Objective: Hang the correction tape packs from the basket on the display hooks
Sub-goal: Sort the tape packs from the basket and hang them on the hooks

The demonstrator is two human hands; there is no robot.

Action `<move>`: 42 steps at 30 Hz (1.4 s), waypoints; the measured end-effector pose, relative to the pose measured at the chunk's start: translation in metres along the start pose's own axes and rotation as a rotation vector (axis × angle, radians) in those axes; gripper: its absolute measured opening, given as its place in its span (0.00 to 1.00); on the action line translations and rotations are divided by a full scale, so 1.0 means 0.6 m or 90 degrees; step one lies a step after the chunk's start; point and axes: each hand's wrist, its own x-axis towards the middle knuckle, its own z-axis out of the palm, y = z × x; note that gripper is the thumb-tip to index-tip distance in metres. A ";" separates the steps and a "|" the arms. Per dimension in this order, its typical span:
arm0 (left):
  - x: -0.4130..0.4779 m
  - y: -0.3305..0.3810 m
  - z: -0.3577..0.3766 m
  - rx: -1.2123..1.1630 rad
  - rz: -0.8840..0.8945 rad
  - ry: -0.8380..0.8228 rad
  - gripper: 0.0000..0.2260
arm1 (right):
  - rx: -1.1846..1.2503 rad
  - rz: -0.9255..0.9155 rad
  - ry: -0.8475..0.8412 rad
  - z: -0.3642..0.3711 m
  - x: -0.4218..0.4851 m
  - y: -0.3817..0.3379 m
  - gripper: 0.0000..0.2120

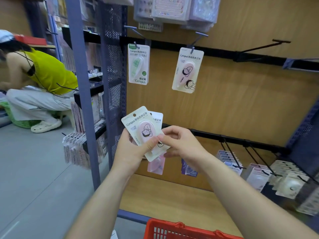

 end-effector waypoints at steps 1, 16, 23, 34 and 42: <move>-0.001 -0.002 0.001 0.003 -0.002 -0.004 0.24 | -0.002 -0.004 -0.006 -0.002 -0.002 0.002 0.11; 0.014 -0.011 -0.004 0.040 0.019 0.062 0.20 | 0.127 -0.129 0.315 -0.096 0.049 -0.070 0.02; 0.017 -0.008 -0.006 0.044 0.034 0.077 0.20 | 0.116 -0.157 0.379 -0.116 0.097 -0.142 0.03; 0.019 -0.006 -0.007 0.039 0.028 0.076 0.14 | 0.105 -0.075 0.406 -0.121 0.133 -0.136 0.03; 0.018 -0.022 0.008 0.066 -0.003 0.044 0.12 | -0.025 0.022 0.279 -0.080 0.061 -0.025 0.05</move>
